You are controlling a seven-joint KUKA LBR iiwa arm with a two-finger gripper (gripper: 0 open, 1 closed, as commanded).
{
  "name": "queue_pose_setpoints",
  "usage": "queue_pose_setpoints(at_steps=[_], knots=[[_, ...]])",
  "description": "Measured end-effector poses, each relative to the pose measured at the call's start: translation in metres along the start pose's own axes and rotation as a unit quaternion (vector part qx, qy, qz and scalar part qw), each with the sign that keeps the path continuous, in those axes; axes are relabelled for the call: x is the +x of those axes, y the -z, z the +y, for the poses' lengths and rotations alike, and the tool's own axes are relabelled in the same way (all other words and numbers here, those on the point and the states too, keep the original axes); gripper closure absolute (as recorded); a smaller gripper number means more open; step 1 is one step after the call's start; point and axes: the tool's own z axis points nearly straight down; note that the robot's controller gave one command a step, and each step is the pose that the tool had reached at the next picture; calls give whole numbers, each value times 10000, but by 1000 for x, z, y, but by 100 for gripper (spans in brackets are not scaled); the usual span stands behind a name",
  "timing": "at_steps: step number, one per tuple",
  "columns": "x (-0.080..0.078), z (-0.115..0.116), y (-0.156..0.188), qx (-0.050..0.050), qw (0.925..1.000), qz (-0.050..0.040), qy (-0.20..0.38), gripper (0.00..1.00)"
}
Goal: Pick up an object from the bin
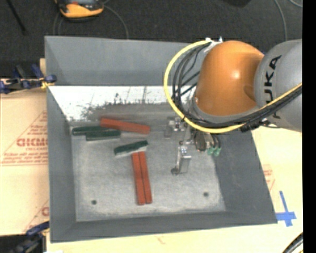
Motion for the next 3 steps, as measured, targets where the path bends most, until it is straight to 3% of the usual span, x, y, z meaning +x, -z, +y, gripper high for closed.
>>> queue_pose_setpoints(at_steps=[1,2,3], knots=[[0,0,0,0,10000,0,-1,0],[-32,16,-37,1,9996,-45,-279,0],[-31,52,-88,0,9966,-7,-824,0]])
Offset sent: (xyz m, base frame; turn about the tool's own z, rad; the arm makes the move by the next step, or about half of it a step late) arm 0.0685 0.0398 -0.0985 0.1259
